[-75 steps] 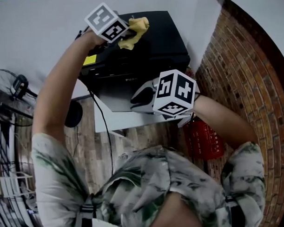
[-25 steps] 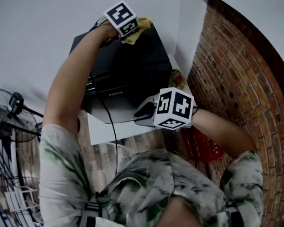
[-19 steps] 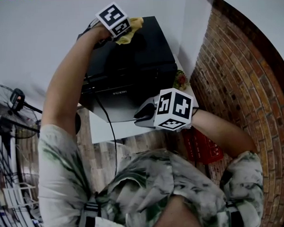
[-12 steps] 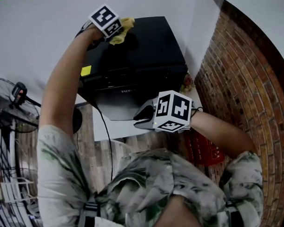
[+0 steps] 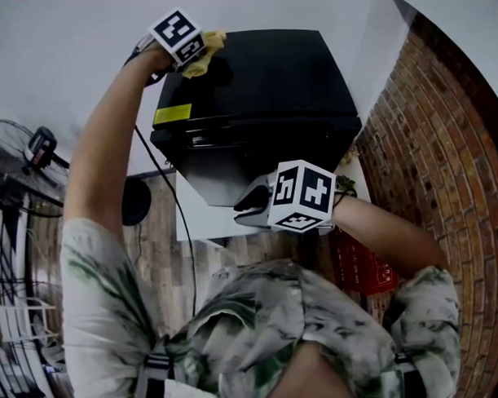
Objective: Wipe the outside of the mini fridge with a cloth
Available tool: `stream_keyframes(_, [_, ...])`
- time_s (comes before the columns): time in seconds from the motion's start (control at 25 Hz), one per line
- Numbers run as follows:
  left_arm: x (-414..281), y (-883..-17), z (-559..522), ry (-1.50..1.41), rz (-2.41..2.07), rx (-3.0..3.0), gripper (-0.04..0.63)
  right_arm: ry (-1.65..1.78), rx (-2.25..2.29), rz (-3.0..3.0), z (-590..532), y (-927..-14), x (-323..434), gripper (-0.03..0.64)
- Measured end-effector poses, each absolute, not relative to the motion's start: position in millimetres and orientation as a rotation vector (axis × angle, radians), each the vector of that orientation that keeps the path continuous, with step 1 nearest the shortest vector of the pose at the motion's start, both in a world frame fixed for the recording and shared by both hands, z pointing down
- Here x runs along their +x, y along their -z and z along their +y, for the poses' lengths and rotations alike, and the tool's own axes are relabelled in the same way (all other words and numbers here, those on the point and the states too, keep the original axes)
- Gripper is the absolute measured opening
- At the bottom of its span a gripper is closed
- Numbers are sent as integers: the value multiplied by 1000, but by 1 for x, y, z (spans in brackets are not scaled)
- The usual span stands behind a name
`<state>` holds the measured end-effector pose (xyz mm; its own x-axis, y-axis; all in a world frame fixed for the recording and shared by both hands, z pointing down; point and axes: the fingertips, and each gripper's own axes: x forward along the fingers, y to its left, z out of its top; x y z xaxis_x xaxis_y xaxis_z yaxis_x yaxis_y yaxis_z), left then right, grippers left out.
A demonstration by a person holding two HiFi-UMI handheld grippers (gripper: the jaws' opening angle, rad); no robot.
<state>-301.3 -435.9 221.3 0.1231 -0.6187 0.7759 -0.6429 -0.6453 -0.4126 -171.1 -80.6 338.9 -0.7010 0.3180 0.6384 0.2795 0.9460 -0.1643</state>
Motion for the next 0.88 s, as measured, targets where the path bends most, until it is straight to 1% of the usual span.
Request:
stream_keyframes(0.24, [-342, -223, -422, -1577, -1352, 2311, 83, -77, -438, -2372, -68, -346, -195, 91])
stream_keyframes(0.6, [-383, -217, -406, -1521, -1422, 2326, 84, -93, -398, -2374, -50, -352, -227, 89])
stream_keyframes(0.88, [-388, -190, -379, -1297, -1459, 2461, 84, -69, -283, -2427, -40, -363, -240, 81])
